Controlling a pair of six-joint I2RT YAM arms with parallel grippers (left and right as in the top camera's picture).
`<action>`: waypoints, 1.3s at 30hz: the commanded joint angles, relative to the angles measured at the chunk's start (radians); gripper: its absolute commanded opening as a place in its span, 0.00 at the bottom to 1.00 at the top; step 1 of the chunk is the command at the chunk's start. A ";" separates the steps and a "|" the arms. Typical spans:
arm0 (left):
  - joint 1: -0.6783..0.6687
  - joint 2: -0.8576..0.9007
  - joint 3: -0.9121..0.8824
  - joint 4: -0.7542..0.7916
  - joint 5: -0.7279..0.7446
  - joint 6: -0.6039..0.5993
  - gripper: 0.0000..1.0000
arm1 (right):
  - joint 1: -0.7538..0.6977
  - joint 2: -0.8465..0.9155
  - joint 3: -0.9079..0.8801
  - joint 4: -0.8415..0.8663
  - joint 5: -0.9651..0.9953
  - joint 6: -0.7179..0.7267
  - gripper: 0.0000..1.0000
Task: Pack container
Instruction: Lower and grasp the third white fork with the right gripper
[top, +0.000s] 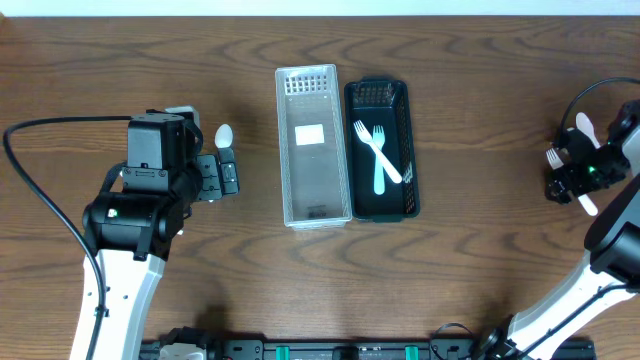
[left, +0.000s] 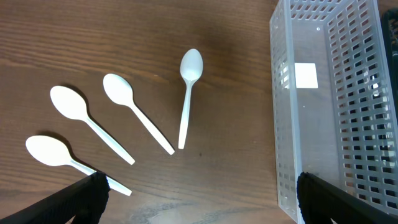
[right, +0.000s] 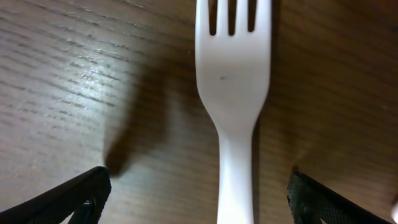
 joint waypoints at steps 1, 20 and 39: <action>0.000 0.004 0.018 -0.002 0.003 0.013 0.98 | 0.009 0.010 -0.005 0.000 -0.010 0.021 0.95; 0.000 0.004 0.018 -0.002 0.003 0.013 0.98 | 0.002 0.010 -0.005 0.008 0.040 0.132 0.87; 0.000 0.004 0.018 -0.002 0.003 0.013 0.98 | 0.007 0.010 -0.005 0.004 0.024 0.144 0.43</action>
